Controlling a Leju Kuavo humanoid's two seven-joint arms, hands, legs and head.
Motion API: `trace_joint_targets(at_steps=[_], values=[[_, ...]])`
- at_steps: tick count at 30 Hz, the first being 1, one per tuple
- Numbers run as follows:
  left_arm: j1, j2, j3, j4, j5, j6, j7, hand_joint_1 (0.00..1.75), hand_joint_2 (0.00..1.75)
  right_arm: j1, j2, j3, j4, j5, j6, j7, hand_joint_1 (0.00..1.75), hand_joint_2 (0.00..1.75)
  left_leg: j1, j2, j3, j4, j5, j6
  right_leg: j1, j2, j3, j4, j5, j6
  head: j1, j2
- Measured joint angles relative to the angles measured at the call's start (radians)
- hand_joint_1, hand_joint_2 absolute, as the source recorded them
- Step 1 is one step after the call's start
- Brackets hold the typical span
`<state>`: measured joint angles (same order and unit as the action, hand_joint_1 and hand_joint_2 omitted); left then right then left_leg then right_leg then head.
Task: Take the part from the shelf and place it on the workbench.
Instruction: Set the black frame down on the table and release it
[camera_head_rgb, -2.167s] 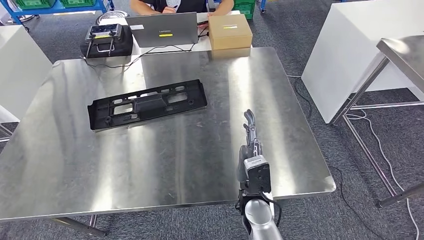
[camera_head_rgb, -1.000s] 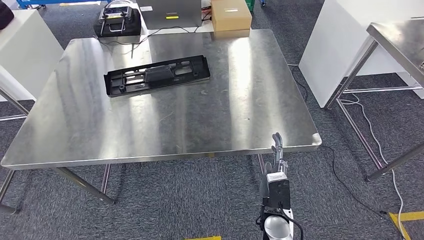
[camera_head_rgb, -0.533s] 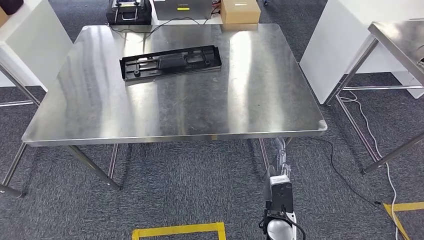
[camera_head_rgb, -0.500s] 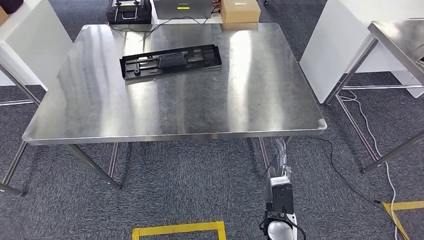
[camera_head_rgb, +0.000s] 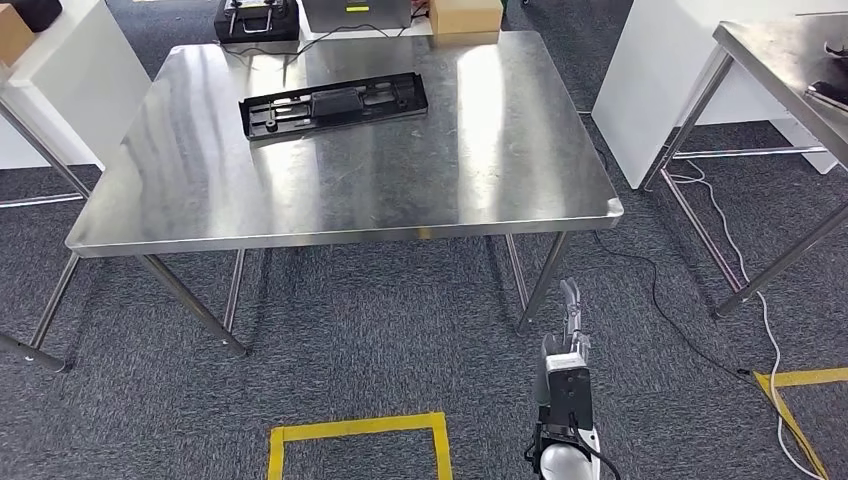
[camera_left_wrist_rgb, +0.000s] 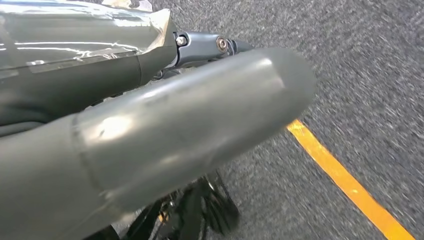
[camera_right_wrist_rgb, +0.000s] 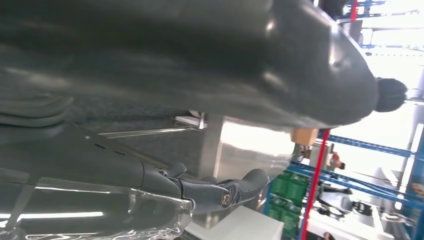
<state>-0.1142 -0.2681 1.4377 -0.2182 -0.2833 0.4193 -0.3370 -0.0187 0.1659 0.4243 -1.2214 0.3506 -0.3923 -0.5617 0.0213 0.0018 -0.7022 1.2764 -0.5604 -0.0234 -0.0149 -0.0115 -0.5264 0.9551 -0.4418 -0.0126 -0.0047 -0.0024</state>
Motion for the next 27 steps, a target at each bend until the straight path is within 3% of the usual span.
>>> trace_joint_targets(at_steps=[1,3,5,6,8,9,11,13,14,15,16,18,20,21,22,24,25,27], values=[[0.0,0.003,-0.004,0.0,-0.003,-0.006,0.001,0.0,0.0,0.005,0.0,-0.005,-0.007,0.004,-0.001,0.005,0.0,0.0,0.002,0.0,0.027,-0.009,0.023,-0.002,-0.001,-0.001,-0.018,0.006,0.009,0.004,0.0,0.0],[0.0,0.008,-0.013,0.0,-0.008,-0.014,0.002,0.0,0.0,0.014,0.0,-0.016,-0.024,0.01,-0.002,0.011,0.0,0.0,0.006,-0.001,0.126,-0.12,0.058,-0.002,-0.002,-0.001,-0.05,0.022,0.023,0.015,0.0,0.0],[-0.001,0.01,-0.02,0.0,-0.011,-0.018,0.004,0.0,0.0,0.021,0.0,-0.027,-0.04,0.014,-0.004,0.012,0.0,0.0,0.004,-0.005,0.208,-0.242,0.047,0.006,0.001,-0.002,-0.071,0.037,0.034,0.029,0.001,0.0],[-0.001,0.011,-0.023,0.0,-0.014,-0.019,0.005,0.0,0.0,0.024,-0.001,-0.032,-0.047,0.015,-0.005,0.012,0.0,0.0,0.0,-0.008,0.223,-0.271,0.037,0.012,0.003,-0.003,-0.077,0.04,0.042,0.036,0.001,0.0],[0.0,0.013,-0.027,0.0,-0.017,-0.02,0.005,0.0,0.0,0.034,-0.004,-0.041,-0.054,0.016,-0.009,0.011,0.0,0.0,-0.006,-0.006,0.212,-0.279,0.046,0.034,0.003,-0.004,-0.085,0.041,0.055,0.052,0.001,0.0],[0.001,0.014,-0.029,0.0,-0.019,-0.02,0.006,0.0,0.0,0.04,-0.006,-0.046,-0.056,0.016,-0.011,0.01,0.0,0.0,-0.007,-0.004,0.201,-0.281,0.055,0.047,0.002,-0.003,-0.093,0.048,0.048,0.055,0.001,0.0],[0.001,0.015,-0.034,0.0,-0.02,-0.021,0.006,0.0,0.0,0.051,-0.012,-0.055,-0.058,0.016,-0.017,0.007,0.0,0.0,-0.008,0.001,0.175,-0.284,0.078,0.072,-0.001,0.001,-0.125,0.113,-0.017,0.05,0.004,0.0],[0.003,0.016,-0.042,0.0,-0.034,-0.03,0.009,0.0,0.0,0.059,-0.02,-0.062,-0.06,0.014,-0.023,0.0,0.0,0.0,-0.011,0.004,0.145,-0.284,0.1,0.081,-0.002,0.004,-0.158,0.239,-0.108,0.045,0.008,0.0],[0.004,0.014,-0.049,0.0,-0.052,-0.035,0.011,0.0,0.0,0.062,-0.023,-0.064,-0.06,0.012,-0.025,-0.003,0.0,0.0,-0.013,0.006,0.131,-0.283,0.112,0.082,-0.002,0.005,-0.163,0.295,-0.13,0.049,0.008,0.0],[0.004,0.008,-0.059,0.001,-0.074,-0.036,0.011,0.0,0.0,0.065,-0.027,-0.065,-0.06,0.01,-0.026,-0.006,0.0,0.0,-0.015,0.007,0.116,-0.282,0.124,0.083,-0.001,0.006,-0.156,0.328,-0.129,0.058,0.008,0.0],[0.005,0.001,-0.072,0.001,-0.094,-0.031,0.009,0.0,0.0,0.066,-0.029,-0.065,-0.06,0.007,-0.027,-0.008,0.0,0.0,-0.017,0.008,0.102,-0.281,0.137,0.082,-0.001,0.006,-0.134,0.326,-0.111,0.067,0.008,0.0],[0.004,-0.018,-0.095,0.002,-0.114,-0.015,0.004,0.0,0.0,0.066,-0.031,-0.066,-0.06,0.004,-0.027,-0.009,0.0,0.0,-0.02,0.008,0.079,-0.28,0.16,0.079,0.002,0.007,-0.042,0.225,-0.07,0.075,0.008,0.0],[0.004,-0.032,-0.11,0.006,-0.12,-0.003,0.005,0.0,0.0,0.063,-0.031,-0.066,-0.06,0.001,-0.028,-0.01,0.0,0.0,-0.022,0.009,0.064,-0.28,0.18,0.071,0.01,0.008,0.064,0.068,-0.077,0.06,0.008,0.0],[0.004,-0.037,-0.115,0.007,-0.121,0.002,0.007,0.0,0.0,0.061,-0.031,-0.066,-0.06,0.001,-0.028,-0.01,0.0,0.0,-0.021,0.01,0.061,-0.281,0.189,0.066,0.015,0.009,0.092,0.016,-0.089,0.051,0.008,0.0],[0.004,-0.04,-0.119,0.008,-0.122,0.006,0.01,0.0,0.0,0.06,-0.031,-0.066,-0.06,0.0,-0.028,-0.011,0.0,0.0,-0.02,0.011,0.059,-0.284,0.2,0.059,0.02,0.009,0.103,-0.012,-0.096,0.042,0.008,0.0],[0.006,-0.042,-0.123,0.009,-0.123,0.013,0.015,0.0,0.0,0.057,-0.03,-0.066,-0.06,-0.001,-0.028,-0.01,0.0,0.0,-0.018,0.009,0.053,-0.286,0.204,0.047,0.017,0.008,0.09,-0.02,-0.083,0.028,0.007,0.0],[0.007,-0.042,-0.126,0.009,-0.123,0.016,0.016,0.0,0.0,0.056,-0.028,-0.065,-0.06,-0.002,-0.028,-0.01,0.0,0.0,-0.017,0.005,0.046,-0.272,0.181,0.04,0.012,0.006,0.083,-0.022,-0.072,0.018,0.006,0.0],[0.009,-0.042,-0.13,0.01,-0.124,0.022,0.02,0.0,0.0,0.052,-0.024,-0.065,-0.059,-0.002,-0.027,-0.008,0.0,0.0,-0.014,-0.003,0.02,-0.183,0.083,0.028,0.002,0.002,0.064,-0.024,-0.047,0.003,0.002,0.0]])
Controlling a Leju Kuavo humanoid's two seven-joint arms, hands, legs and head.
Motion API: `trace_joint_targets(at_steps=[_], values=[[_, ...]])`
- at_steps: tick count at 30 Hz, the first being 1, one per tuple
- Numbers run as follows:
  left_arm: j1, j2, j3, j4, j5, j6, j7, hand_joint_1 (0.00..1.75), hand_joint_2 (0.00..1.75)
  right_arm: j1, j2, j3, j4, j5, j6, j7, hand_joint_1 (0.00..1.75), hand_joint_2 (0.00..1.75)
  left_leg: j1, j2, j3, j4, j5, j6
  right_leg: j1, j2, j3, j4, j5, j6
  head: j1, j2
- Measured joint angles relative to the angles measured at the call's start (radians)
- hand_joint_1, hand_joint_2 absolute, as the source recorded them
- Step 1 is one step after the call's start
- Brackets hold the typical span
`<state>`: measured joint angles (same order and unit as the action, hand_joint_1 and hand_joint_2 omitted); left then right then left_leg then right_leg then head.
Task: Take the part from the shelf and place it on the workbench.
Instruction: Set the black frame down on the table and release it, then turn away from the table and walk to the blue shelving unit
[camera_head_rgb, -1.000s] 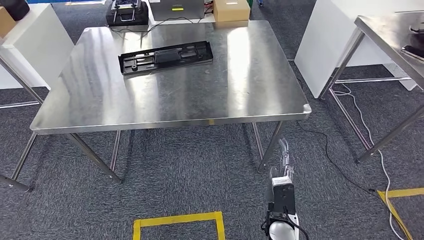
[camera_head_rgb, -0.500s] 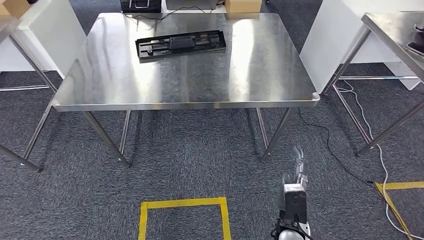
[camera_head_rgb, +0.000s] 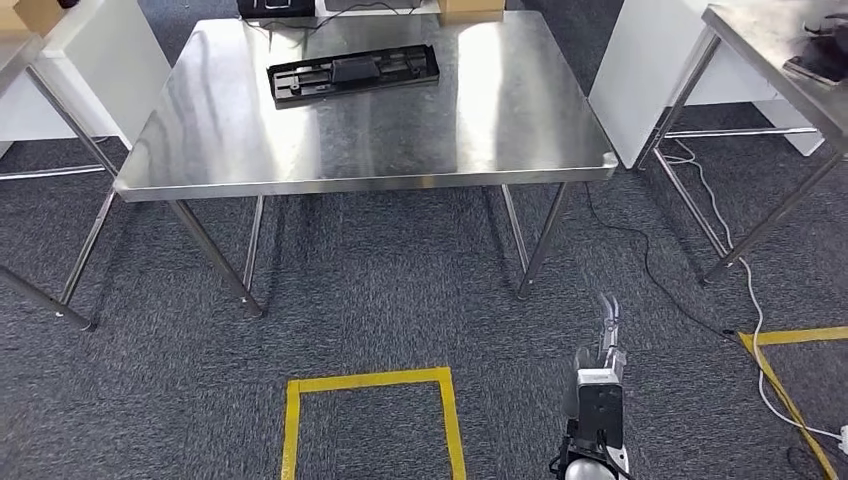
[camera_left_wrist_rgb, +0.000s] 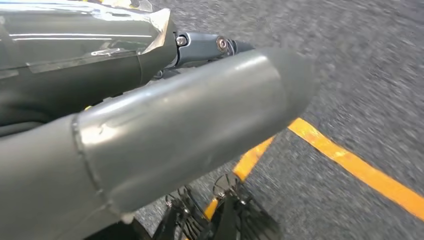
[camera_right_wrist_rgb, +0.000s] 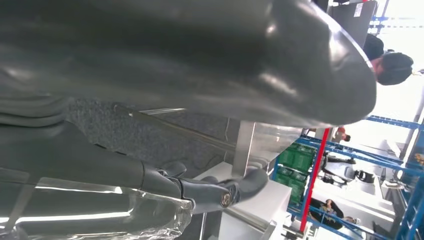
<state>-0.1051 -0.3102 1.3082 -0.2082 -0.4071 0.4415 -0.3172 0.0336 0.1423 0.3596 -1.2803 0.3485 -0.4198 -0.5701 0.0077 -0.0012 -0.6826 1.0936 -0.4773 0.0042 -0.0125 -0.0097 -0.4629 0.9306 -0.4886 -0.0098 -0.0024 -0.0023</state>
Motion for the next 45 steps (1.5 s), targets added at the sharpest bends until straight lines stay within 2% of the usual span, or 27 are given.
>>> trace_joint_targets(at_steps=[2,4,6,8,9,12,13,15,17,19,21,23,25,27,28,29,30,32,33,34,35,37,39,40,41,43,45], values=[[0.001,0.0,-0.004,0.0,0.0,0.004,0.002,0.0,0.0,-0.002,0.002,0.0,0.002,0.0,0.001,0.001,0.0,0.0,0.005,-0.002,-0.027,0.133,-0.078,-0.012,-0.001,-0.003,-0.023,0.004,0.022,-0.004,-0.002,0.0],[0.001,0.0,-0.009,0.0,-0.006,0.019,0.017,0.0,0.0,-0.005,0.002,0.0,0.007,-0.001,0.005,0.007,0.0,0.0,0.014,-0.001,-0.011,0.184,-0.065,-0.024,-0.004,-0.006,-0.054,0.016,0.04,0.004,-0.002,0.0],[0.001,0.0,-0.013,0.0,-0.019,0.051,0.053,0.0,0.0,-0.007,0.002,0.0,0.013,-0.001,0.014,0.024,0.0,0.0,0.027,-0.001,0.068,0.099,-0.016,-0.036,-0.012,-0.007,-0.089,0.038,0.05,0.014,-0.002,0.0],[0.0,-0.001,-0.016,0.003,-0.029,0.076,0.083,0.0,0.0,-0.009,0.002,-0.001,0.019,-0.002,0.021,0.039,0.0,0.0,0.029,-0.005,0.148,-0.018,-0.021,-0.044,-0.013,-0.008,-0.122,0.065,0.056,0.025,-0.004,0.0],[-0.001,-0.002,-0.017,0.004,-0.031,0.08,0.088,0.0,0.0,-0.009,0.003,-0.001,0.021,-0.003,0.021,0.04,0.0,0.0,0.027,-0.007,0.164,-0.052,-0.035,-0.043,-0.011,-0.008,-0.135,0.075,0.061,0.033,-0.005,0.0],[0.003,-0.004,-0.025,0.006,-0.033,0.083,0.093,0.0,0.0,-0.009,0.003,-0.002,0.036,-0.012,0.018,0.025,0.0,0.0,0.019,-0.008,0.146,-0.066,-0.034,-0.012,-0.008,-0.006,-0.155,0.086,0.075,0.061,-0.004,0.0],[0.005,-0.006,-0.027,0.007,-0.033,0.083,0.092,0.0,0.0,-0.007,0.002,-0.002,0.044,-0.016,0.015,0.018,0.0,0.0,0.017,-0.006,0.138,-0.067,-0.025,0.004,-0.009,-0.005,-0.165,0.1,0.06,0.062,-0.002,0.0],[0.006,-0.008,-0.031,0.007,-0.033,0.082,0.092,0.0,0.0,-0.004,0.0,-0.002,0.057,-0.021,0.012,0.008,0.0,0.0,0.016,-0.002,0.117,-0.069,-0.004,0.031,-0.013,-0.001,-0.196,0.179,-0.015,0.053,0.002,0.0],[0.006,-0.008,-0.033,0.007,-0.033,0.082,0.092,0.0,0.0,-0.003,-0.001,-0.001,0.064,-0.022,0.012,0.003,0.0,0.0,0.012,0.0,0.089,-0.068,0.019,0.044,-0.012,0.002,-0.226,0.301,-0.091,0.048,0.005,0.0],[0.007,-0.008,-0.033,0.007,-0.033,0.082,0.092,0.0,0.0,-0.003,-0.002,-0.002,0.069,-0.022,0.012,0.002,0.0,0.0,0.008,0.003,0.056,-0.068,0.045,0.044,-0.011,0.003,-0.212,0.359,-0.098,0.06,0.005,0.0],[0.007,-0.008,-0.033,0.007,-0.033,0.081,0.092,0.0,0.0,-0.004,-0.003,-0.002,0.073,-0.023,0.011,0.002,0.0,0.0,0.006,0.003,0.025,-0.067,0.071,0.039,-0.008,0.004,-0.134,0.293,-0.059,0.072,0.004,0.0],[0.007,-0.01,-0.035,0.007,-0.035,0.077,0.092,0.0,0.0,-0.007,-0.003,-0.002,0.074,-0.024,0.01,0.002,0.0,0.0,0.004,0.003,0.003,-0.066,0.095,0.031,-0.001,0.005,-0.021,0.142,-0.061,0.063,0.004,0.0],[0.007,-0.011,-0.037,0.007,-0.038,0.072,0.092,0.0,0.0,-0.008,-0.003,-0.002,0.074,-0.025,0.006,0.002,0.0,0.0,0.004,0.003,-0.004,-0.072,0.119,0.019,0.008,0.006,0.033,0.045,-0.081,0.048,0.003,0.0],[0.009,-0.012,-0.038,0.007,-0.04,0.07,0.091,0.0,0.0,-0.004,-0.004,-0.002,0.074,-0.027,0.002,0.002,0.0,0.0,0.007,0.003,-0.004,-0.083,0.141,0.006,0.007,0.007,0.023,0.035,-0.068,0.034,0.002,0.0],[0.01,-0.013,-0.039,0.007,-0.041,0.069,0.091,0.0,0.0,-0.003,-0.005,-0.003,0.074,-0.028,0.001,0.002,0.0,0.0,0.01,0.003,-0.008,-0.082,0.134,0.0,0.004,0.006,0.014,0.034,-0.057,0.026,0.003,0.0],[0.012,-0.013,-0.039,0.007,-0.042,0.068,0.09,0.0,0.0,-0.002,-0.005,-0.003,0.074,-0.029,0.0,0.002,0.0,0.0,0.012,0.002,-0.014,-0.068,0.106,-0.006,0.0,0.005,0.004,0.033,-0.044,0.015,0.002,0.0],[0.015,-0.013,-0.039,0.007,-0.042,0.067,0.09,0.0,0.0,-0.001,-0.005,-0.003,0.074,-0.029,0.0,0.002,0.0,0.0,0.013,0.0,-0.024,-0.032,0.057,-0.01,-0.004,0.003,-0.008,0.032,-0.029,0.007,0.0,0.0],[0.016,-0.012,-0.04,0.007,-0.042,0.066,0.089,0.0,0.0,0.002,-0.005,-0.005,0.074,-0.031,0.0,0.002,0.0,0.0,0.014,-0.001,-0.045,0.093,-0.059,-0.018,-0.002,0.001,-0.036,0.034,-0.002,-0.003,-0.003,0.0],[0.017,-0.012,-0.04,0.007,-0.042,0.066,0.089,0.0,0.0,0.004,-0.005,-0.005,0.074,-0.031,0.0,0.002,0.0,0.0,0.014,-0.001,-0.05,0.157,-0.089,-0.021,-0.001,0.0,-0.051,0.036,0.011,-0.003,-0.003,0.0],[0.017,-0.011,-0.04,0.007,-0.04,0.063,0.086,0.0,0.0,0.004,-0.005,-0.006,0.074,-0.031,0.0,0.002,0.0,0.0,0.014,-0.001,-0.046,0.2,-0.093,-0.024,0.0,-0.002,-0.067,0.039,0.024,-0.001,-0.003,0.0],[0.017,-0.007,-0.039,0.007,-0.032,0.053,0.078,0.0,0.0,0.005,-0.005,-0.006,0.075,-0.032,0.0,0.002,0.0,0.0,0.015,-0.001,-0.026,0.209,-0.074,-0.025,-0.001,-0.002,-0.084,0.045,0.035,0.002,-0.003,0.0],[0.017,0.009,-0.038,0.007,-0.007,0.005,0.06,0.0,0.0,0.003,-0.006,-0.008,0.076,-0.034,-0.004,-0.002,0.0,0.0,0.018,-0.001,0.063,0.127,-0.03,-0.027,-0.002,-0.003,-0.119,0.061,0.052,0.011,-0.004,0.0],[0.014,0.038,-0.037,0.006,0.01,-0.065,0.047,0.0,0.0,-0.002,-0.007,-0.011,0.072,-0.036,-0.011,-0.013,0.0,0.0,0.018,-0.003,0.165,-0.011,-0.042,-0.025,0.001,-0.003,-0.144,0.079,0.063,0.023,-0.003,0.0],[0.012,0.051,-0.037,0.005,0.013,-0.092,0.042,0.0,0.0,-0.006,-0.008,-0.012,0.067,-0.036,-0.014,-0.015,0.0,0.0,0.016,-0.004,0.192,-0.054,-0.057,-0.02,0.004,-0.004,-0.151,0.085,0.069,0.029,-0.002,0.0],[0.011,0.064,-0.037,0.004,0.013,-0.109,0.039,0.0,0.0,-0.011,-0.008,-0.014,0.06,-0.034,-0.016,-0.013,0.0,0.0,0.011,-0.005,0.2,-0.075,-0.066,-0.013,0.005,-0.005,-0.155,0.087,0.076,0.036,-0.001,0.0],[0.008,0.082,-0.037,0.004,0.014,-0.122,0.034,0.0,0.0,-0.015,-0.011,-0.018,0.046,-0.032,-0.017,-0.006,0.0,0.0,0.005,-0.001,0.183,-0.081,-0.051,0.01,0.005,-0.005,-0.163,0.088,0.087,0.049,-0.001,0.0],[0.005,0.092,-0.037,0.002,0.015,-0.128,0.03,0.0,0.0,-0.01,-0.015,-0.023,0.034,-0.031,-0.018,-0.002,0.0,0.0,0.004,0.004,0.156,-0.087,-0.023,0.034,0.0,-0.002,-0.186,0.126,0.04,0.05,0.0,0.0]])
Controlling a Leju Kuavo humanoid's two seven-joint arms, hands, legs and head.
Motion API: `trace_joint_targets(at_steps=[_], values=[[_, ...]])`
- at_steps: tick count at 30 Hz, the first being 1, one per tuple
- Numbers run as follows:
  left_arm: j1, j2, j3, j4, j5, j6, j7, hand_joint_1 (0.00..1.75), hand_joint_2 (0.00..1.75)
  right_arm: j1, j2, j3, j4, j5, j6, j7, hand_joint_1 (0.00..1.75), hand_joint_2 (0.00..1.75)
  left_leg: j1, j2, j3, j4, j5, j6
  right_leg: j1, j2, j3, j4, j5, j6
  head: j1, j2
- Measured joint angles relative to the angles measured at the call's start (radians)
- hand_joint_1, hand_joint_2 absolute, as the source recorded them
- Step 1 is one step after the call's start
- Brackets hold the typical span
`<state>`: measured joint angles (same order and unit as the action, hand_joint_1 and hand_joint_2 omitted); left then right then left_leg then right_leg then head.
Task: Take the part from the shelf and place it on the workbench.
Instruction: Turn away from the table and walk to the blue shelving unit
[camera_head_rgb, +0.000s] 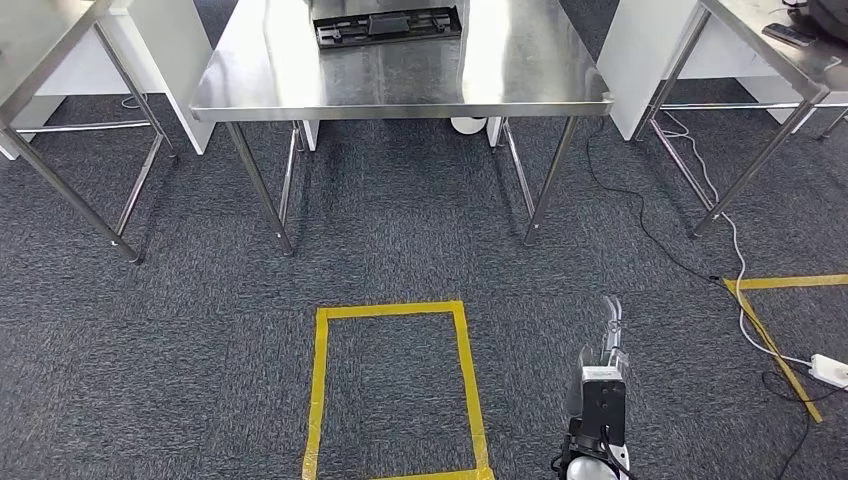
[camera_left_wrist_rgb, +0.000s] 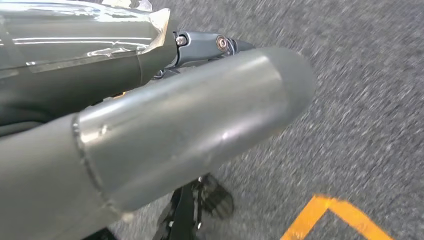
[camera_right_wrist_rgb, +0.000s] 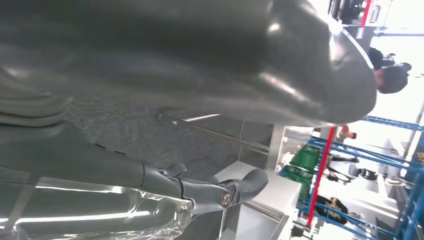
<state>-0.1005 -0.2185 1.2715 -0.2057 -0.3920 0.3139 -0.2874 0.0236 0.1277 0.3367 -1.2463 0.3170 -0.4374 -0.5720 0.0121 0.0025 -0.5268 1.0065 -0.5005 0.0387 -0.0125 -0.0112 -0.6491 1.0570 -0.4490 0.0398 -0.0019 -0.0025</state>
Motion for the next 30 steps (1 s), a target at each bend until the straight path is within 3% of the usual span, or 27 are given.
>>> trace_joint_targets(at_steps=[2,3,4,5,6,7,8,10,11,13,14,15,16,18,19,20,21,22,24,26,28,30], values=[[-0.002,0.004,0.0,-0.001,0.0,-0.004,-0.003,0.0,0.0,0.006,-0.004,-0.006,-0.009,0.0,-0.001,0.003,0.0,0.0,0.0,0.002,-0.033,-0.001,0.027,0.01,-0.004,0.004,-0.032,0.107,-0.098,-0.005,0.004,0.0],[-0.002,0.005,0.0,-0.001,-0.001,-0.005,-0.004,0.0,0.0,0.008,-0.006,-0.009,-0.012,0.0,-0.001,0.004,0.0,0.0,0.0,0.004,-0.048,0.0,0.041,0.01,-0.004,0.005,-0.043,0.17,-0.134,-0.003,0.005,0.0],[-0.002,0.005,0.0,-0.001,-0.001,-0.006,-0.004,0.0,0.0,0.01,-0.008,-0.013,-0.013,0.0,-0.001,0.004,0.0,0.0,0.0,0.005,-0.065,0.001,0.056,0.009,-0.004,0.005,-0.043,0.219,-0.147,0.005,0.005,0.0],[-0.002,0.006,0.0,-0.001,-0.002,-0.008,-0.005,0.0,0.0,0.012,-0.009,-0.016,-0.013,0.0,-0.001,0.007,0.0,0.0,0.0,0.007,-0.083,0.002,0.07,0.007,-0.004,0.006,-0.029,0.241,-0.139,0.016,0.005,0.0],[-0.002,0.007,0.0,-0.001,-0.003,-0.011,-0.006,0.0,0.0,0.013,-0.01,-0.02,-0.011,0.0,-0.002,0.011,0.0,0.0,0.0,0.008,-0.099,0.002,0.084,0.004,-0.004,0.006,0.001,0.231,-0.116,0.028,0.005,0.0],[-0.002,0.008,0.0,-0.001,-0.004,-0.015,-0.007,0.0,0.0,0.01,-0.01,-0.026,-0.003,-0.004,-0.004,0.02,0.0,0.0,0.0,0.009,-0.116,0.002,0.098,0.0,-0.004,0.006,0.048,0.185,-0.093,0.035,0.005,0.0],[-0.003,0.009,-0.001,-0.001,-0.007,-0.02,-0.007,0.0,0.0,0.0,-0.01,-0.035,0.016,-0.014,-0.006,0.031,0.0,0.0,-0.001,0.01,-0.129,0.003,0.111,-0.004,-0.003,0.007,0.108,0.112,-0.085,0.035,0.005,0.0],[-0.003,0.011,-0.001,-0.001,-0.016,-0.024,-0.001,0.0,0.0,-0.041,-0.01,-0.067,0.107,-0.057,-0.002,0.037,0.0,0.0,-0.002,0.011,-0.144,0.001,0.137,-0.016,0.004,0.009,0.212,-0.041,-0.104,0.018,0.003,0.0],[-0.004,0.012,-0.002,-0.001,-0.022,-0.019,0.01,0.0,0.0,-0.067,-0.009,-0.089,0.176,-0.077,-0.002,0.04,0.0,0.0,-0.002,0.012,-0.146,-0.003,0.15,-0.022,0.008,0.01,0.235,-0.086,-0.116,0.006,0.002,0.0],[0.0,0.013,-0.003,-0.001,-0.033,0.001,0.037,0.0,0.0,-0.11,-0.011,-0.134,0.337,-0.088,-0.019,0.072,0.0,0.0,0.003,0.012,-0.148,-0.014,0.172,-0.036,0.009,0.009,0.227,-0.104,-0.106,-0.017,0.0,0.0],[0.004,0.013,-0.003,-0.001,-0.038,0.01,0.048,0.0,0.0,-0.123,-0.012,-0.152,0.417,-0.083,-0.032,0.106,0.0,0.0,0.005,0.01,-0.153,-0.01,0.161,-0.041,0.007,0.007,0.218,-0.105,-0.094,-0.028,0.0,0.0],[0.009,0.013,-0.003,-0.001,-0.041,0.014,0.053,0.0,0.0,-0.132,-0.014,-0.167,0.493,-0.078,-0.041,0.145,0.0,0.0,0.007,0.008,-0.162,0.011,0.128,-0.046,0.004,0.004,0.208,-0.107,-0.081,-0.039,-0.002,0.0],[0.013,0.013,-0.003,-0.001,-0.045,0.017,0.055,0.0,0.0,-0.137,-0.016,-0.179,0.563,-0.074,-0.047,0.188,0.0,0.0,0.009,0.006,-0.176,0.052,0.077,-0.049,0.001,0.002,0.196,-0.107,-0.069,-0.048,-0.003,0.0],[0.016,0.013,-0.004,-0.001,-0.054,0.023,0.056,0.0,0.0,-0.137,-0.02,-0.2,0.684,-0.065,-0.047,0.296,0.0,0.0,0.008,0.002,-0.204,0.181,-0.024,-0.054,0.006,-0.003,0.169,-0.107,-0.048,-0.058,-0.006,0.0],[0.017,0.014,-0.006,-0.001,-0.059,0.027,0.056,0.0,0.0,-0.134,-0.023,-0.208,0.736,-0.06,-0.046,0.354,0.0,0.0,0.008,0.001,-0.212,0.243,-0.041,-0.056,0.008,-0.006,0.156,-0.106,-0.038,-0.058,-0.007,0.0],[0.017,0.015,-0.008,-0.001,-0.064,0.03,0.057,0.0,0.0,-0.128,-0.028,-0.215,0.784,-0.057,-0.041,0.413,0.0,0.0,0.008,0.0,-0.21,0.282,-0.031,-0.056,0.01,-0.009,0.144,-0.104,-0.028,-0.057,-0.007,0.0],[0.018,0.016,-0.009,-0.001,-0.065,0.033,0.059,0.0,0.0,-0.121,-0.033,-0.222,0.824,-0.058,-0.034,0.463,0.0,0.0,0.009,0.0,-0.191,0.289,-0.003,-0.054,0.012,-0.01,0.133,-0.101,-0.019,-0.055,-0.007,0.0],[0.019,0.017,-0.01,-0.001,-0.066,0.035,0.061,0.0,0.0,-0.112,-0.038,-0.229,0.857,-0.062,-0.026,0.504,0.0,0.0,0.008,-0.003,-0.153,0.259,0.027,-0.05,0.013,-0.008,0.123,-0.097,-0.012,-0.052,-0.007,0.0],[0.022,0.021,-0.012,-0.001,-0.067,0.036,0.063,0.0,0.0,-0.097,-0.045,-0.245,0.909,-0.075,-0.012,0.563,0.0,0.0,0.009,-0.032,-0.043,0.118,0.033,-0.037,0.014,-0.001,0.104,-0.085,-0.002,-0.043,-0.006,0.0],[0.024,0.024,-0.016,0.0,-0.068,0.035,0.064,0.0,0.0,-0.09,-0.05,-0.26,0.948,-0.085,-0.006,0.602,0.0,0.0,0.005,-0.052,0.03,0.007,-0.003,-0.027,0.014,0.01,0.09,-0.077,0.008,-0.031,-0.007,0.0],[0.025,0.024,-0.02,0.0,-0.07,0.034,0.066,0.0,0.0,-0.085,-0.054,-0.27,0.978,-0.09,-0.002,0.649,0.0,0.0,0.003,-0.036,0.04,-0.023,-0.012,-0.017,0.017,0.023,0.077,-0.075,0.02,-0.018,-0.008,0.0],[0.027,0.025,-0.021,0.001,-0.072,0.034,0.069,0.0,0.0,-0.078,-0.058,-0.278,1.004,-0.092,0.0,0.707,0.0,0.0,0.005,-0.017,0.035,-0.035,0.001,-0.002,0.015,0.028,0.053,-0.046,0.006,-0.011,-0.006,0.0]])
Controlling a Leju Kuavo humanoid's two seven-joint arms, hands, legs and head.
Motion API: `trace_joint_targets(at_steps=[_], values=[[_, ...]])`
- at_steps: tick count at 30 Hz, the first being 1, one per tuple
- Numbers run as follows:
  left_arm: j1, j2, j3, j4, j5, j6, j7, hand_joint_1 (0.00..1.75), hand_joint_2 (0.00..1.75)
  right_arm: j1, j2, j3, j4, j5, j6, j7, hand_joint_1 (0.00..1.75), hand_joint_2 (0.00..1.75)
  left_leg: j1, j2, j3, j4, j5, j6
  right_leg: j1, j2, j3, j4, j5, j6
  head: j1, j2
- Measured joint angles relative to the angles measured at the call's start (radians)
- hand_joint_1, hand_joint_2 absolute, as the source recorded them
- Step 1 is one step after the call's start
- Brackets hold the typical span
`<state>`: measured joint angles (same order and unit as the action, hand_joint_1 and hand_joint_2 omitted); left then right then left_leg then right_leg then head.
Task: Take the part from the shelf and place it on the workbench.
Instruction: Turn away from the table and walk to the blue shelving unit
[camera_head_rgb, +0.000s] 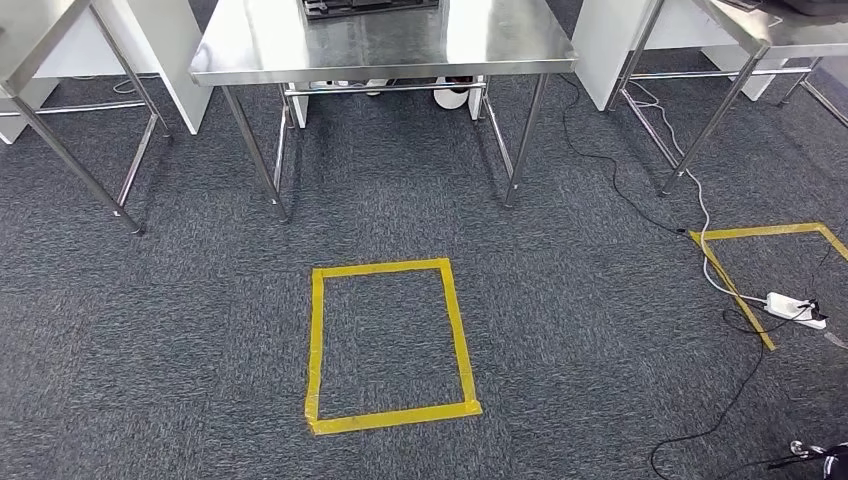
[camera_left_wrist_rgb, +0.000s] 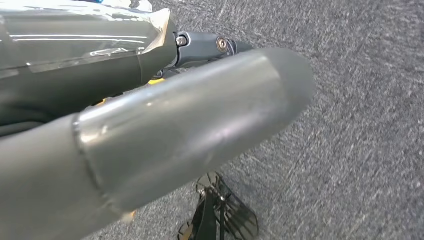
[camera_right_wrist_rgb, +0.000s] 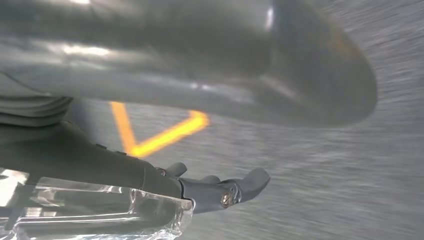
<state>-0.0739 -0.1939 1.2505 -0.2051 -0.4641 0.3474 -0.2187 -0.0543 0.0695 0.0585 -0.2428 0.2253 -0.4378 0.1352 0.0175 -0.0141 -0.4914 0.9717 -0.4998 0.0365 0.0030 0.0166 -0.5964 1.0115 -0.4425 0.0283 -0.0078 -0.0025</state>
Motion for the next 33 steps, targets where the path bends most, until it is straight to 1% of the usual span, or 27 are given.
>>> trace_joint_targets(at_steps=[1,3,4,5,6,7,8,9,10,11,13,14,15,16,18,19,20,21,22,23,25,26,27,29,30,31,33], values=[[0.001,0.0,0.0,0.0,-0.001,0.0,0.001,0.0,0.0,0.004,-0.002,-0.004,0.01,0.0,0.0,0.021,0.0,0.0,0.002,0.01,-0.005,-0.003,0.008,0.005,-0.002,-0.001,-0.023,0.044,-0.025,0.0,0.001,0.0],[0.003,0.002,0.0,0.001,-0.003,-0.001,0.002,0.0,0.0,0.008,-0.004,-0.009,0.026,0.0,0.001,0.037,0.0,0.0,0.0,0.031,-0.019,-0.003,0.02,0.009,-0.009,-0.004,-0.08,0.176,-0.095,0.0,0.004,0.0],[0.004,0.002,0.0,0.001,-0.003,-0.001,0.003,0.0,0.0,0.009,-0.006,-0.011,0.032,0.0,0.001,0.039,0.0,0.0,0.0,0.041,-0.027,-0.003,0.025,0.008,-0.013,-0.005,-0.101,0.235,-0.121,0.004,0.004,0.0],[0.004,0.002,0.0,0.001,-0.003,-0.001,0.003,0.0,0.0,0.011,-0.007,-0.012,0.038,-0.001,0.001,0.039,0.0,0.0,0.0,0.052,-0.033,-0.002,0.029,0.006,-0.017,-0.006,-0.104,0.262,-0.132,0.011,0.004,0.0],[0.004,0.002,0.0,0.001,-0.003,-0.001,0.003,0.0,0.0,0.013,-0.008,-0.014,0.043,-0.001,0.001,0.04,0.0,0.0,0.001,0.061,-0.038,-0.002,0.033,0.003,-0.02,-0.009,-0.085,0.249,-0.129,0.021,0.005,0.0],[0.004,0.002,0.0,0.001,-0.003,-0.001,0.003,0.0,0.0,0.014,-0.01,-0.015,0.046,-0.001,0.001,0.04,0.0,0.0,0.003,0.071,-0.041,-0.001,0.036,0.0,-0.024,-0.018,-0.041,0.189,-0.111,0.032,0.005,0.0],[0.004,0.002,0.0,0.001,-0.003,-0.001,0.003,0.0,0.0,0.015,-0.011,-0.016,0.049,-0.001,0.001,0.041,0.0,0.0,0.003,0.08,-0.042,0.001,0.038,-0.004,-0.028,-0.038,0.015,0.106,-0.09,0.042,0.006,0.0],[0.003,0.002,0.0,0.002,-0.003,-0.001,0.003,0.0,0.0,0.013,-0.011,-0.016,0.051,-0.001,0.001,0.041,0.0,0.0,0.001,0.089,-0.042,0.003,0.038,-0.01,-0.027,-0.058,0.061,0.032,-0.072,0.046,0.006,0.0],[0.003,0.003,0.0,0.002,-0.003,-0.001,0.003,0.0,0.0,0.012,-0.012,-0.016,0.052,0.0,0.001,0.042,0.0,0.0,-0.001,0.098,-0.041,0.005,0.038,-0.016,-0.027,-0.073,0.091,-0.022,-0.059,0.043,0.005,0.0],[0.003,0.003,0.0,0.002,-0.004,-0.001,0.003,0.0,0.0,0.01,-0.011,-0.016,0.053,0.0,0.001,0.042,0.0,0.0,-0.003,0.106,-0.04,0.007,0.038,-0.022,-0.024,-0.08,0.1,-0.044,-0.055,0.035,0.005,0.0],[0.001,0.004,-0.001,0.002,-0.004,-0.001,0.003,0.0,0.0,0.011,-0.012,-0.017,0.057,0.0,0.001,0.043,0.0,0.0,-0.002,0.119,-0.038,0.006,0.039,-0.034,-0.021,-0.063,0.092,-0.044,-0.049,0.015,0.002,0.0],[0.001,0.004,-0.001,0.002,-0.004,-0.001,0.003,0.0,0.0,0.012,-0.012,-0.017,0.06,0.0,0.001,0.045,0.0,0.0,0.001,0.115,-0.039,0.011,0.034,-0.041,-0.023,-0.055,0.093,-0.044,-0.046,0.007,0.002,0.0],[0.001,0.005,-0.001,0.002,-0.005,-0.001,0.003,0.0,0.0,0.013,-0.013,-0.017,0.062,0.0,0.001,0.05,0.0,0.0,0.005,0.099,-0.045,0.027,0.02,-0.046,-0.026,-0.047,0.093,-0.045,-0.041,-0.002,0.002,0.0],[0.001,0.005,-0.002,0.003,-0.008,-0.001,0.004,0.0,0.0,0.014,-0.014,-0.017,0.063,0.0,0.002,0.06,0.0,0.0,0.007,0.076,-0.061,0.064,-0.009,-0.05,-0.029,-0.038,0.092,-0.045,-0.036,-0.011,0.001,0.0],[0.004,0.006,-0.006,0.003,-0.018,-0.002,0.009,0.0,0.0,0.015,-0.012,-0.017,0.063,0.0,0.01,0.092,0.0,0.0,0.008,0.031,-0.117,0.196,-0.087,-0.051,-0.026,-0.021,0.086,-0.044,-0.029,-0.022,-0.001,0.0],[0.006,0.006,-0.008,0.003,-0.023,-0.002,0.012,0.0,0.0,0.015,-0.011,-0.017,0.064,0.0,0.015,0.108,0.0,0.0,0.008,0.021,-0.146,0.264,-0.116,-0.05,-0.022,-0.011,0.083,-0.044,-0.026,-0.025,-0.001,0.0],[0.008,0.007,-0.009,0.003,-0.025,-0.003,0.016,0.0,0.0,0.017,-0.009,-0.017,0.065,0.0,0.019,0.12,0.0,0.0,0.008,0.017,-0.164,0.304,-0.125,-0.047,-0.018,0.001,0.08,-0.042,-0.025,-0.027,-0.001,0.0],[0.009,0.008,-0.011,0.003,-0.027,-0.003,0.019,0.0,0.0,0.019,-0.007,-0.017,0.066,0.0,0.021,0.128,0.0,0.0,0.008,0.015,-0.163,0.306,-0.113,-0.044,-0.015,0.013,0.079,-0.041,-0.025,-0.027,-0.001,0.0],[0.009,0.009,-0.013,0.003,-0.028,-0.003,0.022,0.0,0.0,0.02,-0.005,-0.017,0.066,0.0,0.022,0.133,0.0,0.0,0.007,0.01,-0.143,0.266,-0.083,-0.039,-0.014,0.026,0.078,-0.038,-0.024,-0.027,-0.001,0.0],[0.009,0.01,-0.014,0.003,-0.028,-0.003,0.024,0.0,0.0,0.021,-0.002,-0.017,0.067,0.0,0.022,0.135,0.0,0.0,0.007,-0.004,-0.11,0.199,-0.045,-0.033,-0.013,0.039,0.078,-0.034,-0.025,-0.027,-0.001,0.0],[0.009,0.01,-0.016,0.003,-0.029,-0.003,0.028,0.0,0.0,0.019,0.003,-0.017,0.067,0.003,0.022,0.135,0.0,0.0,0.008,-0.045,-0.051,0.077,-0.001,-0.025,-0.008,0.062,0.072,-0.026,-0.025,-0.024,0.0,0.0],[0.009,0.01,-0.017,0.003,-0.032,-0.003,0.029,0.0,0.0,0.017,0.005,-0.017,0.067,0.005,0.022,0.133,0.0,0.0,0.007,-0.059,-0.039,0.047,0.005,-0.023,-0.007,0.073,0.066,-0.023,-0.024,-0.02,0.0,0.0],[0.009,0.01,-0.019,0.003,-0.036,-0.003,0.031,0.0,0.0,0.016,0.006,-0.017,0.067,0.007,0.022,0.129,0.0,0.0,0.004,-0.06,-0.036,0.038,0.002,-0.022,-0.007,0.083,0.058,-0.022,-0.021,-0.014,0.0,0.0],[0.009,0.009,-0.027,0.003,-0.05,-0.003,0.038,0.0,0.0,0.019,0.005,-0.017,0.067,0.01,0.022,0.121,0.0,0.0,0.001,-0.038,-0.037,0.03,0.009,-0.014,-0.01,0.096,0.044,-0.02,-0.018,-0.001,-0.001,0.0],[0.008,0.008,-0.031,0.003,-0.056,-0.002,0.043,0.0,0.0,0.02,0.004,-0.017,0.067,0.012,0.022,0.119,0.0,0.0,0.002,-0.026,-0.037,0.025,0.014,-0.007,-0.009,0.084,0.034,-0.006,-0.025,0.002,0.001,0.0],[0.008,0.008,-0.035,0.003,-0.062,-0.001,0.049,0.0,0.0,0.02,0.003,-0.017,0.068,0.016,0.022,0.118,0.0,0.0,0.004,-0.013,-0.038,0.021,0.018,0.0,-0.009,0.063,0.016,0.024,-0.043,0.003,0.005,0.0],[0.01,0.008,-0.041,0.004,-0.072,0.002,0.066,0.0,0.0,0.017,0.003,-0.016,0.068,0.035,0.025,0.12,0.0,0.0,0.002,0.015,-0.041,0.018,0.022,0.007,-0.01,0.015,-0.04,0.14,-0.104,-0.001,0.012,0.0]])
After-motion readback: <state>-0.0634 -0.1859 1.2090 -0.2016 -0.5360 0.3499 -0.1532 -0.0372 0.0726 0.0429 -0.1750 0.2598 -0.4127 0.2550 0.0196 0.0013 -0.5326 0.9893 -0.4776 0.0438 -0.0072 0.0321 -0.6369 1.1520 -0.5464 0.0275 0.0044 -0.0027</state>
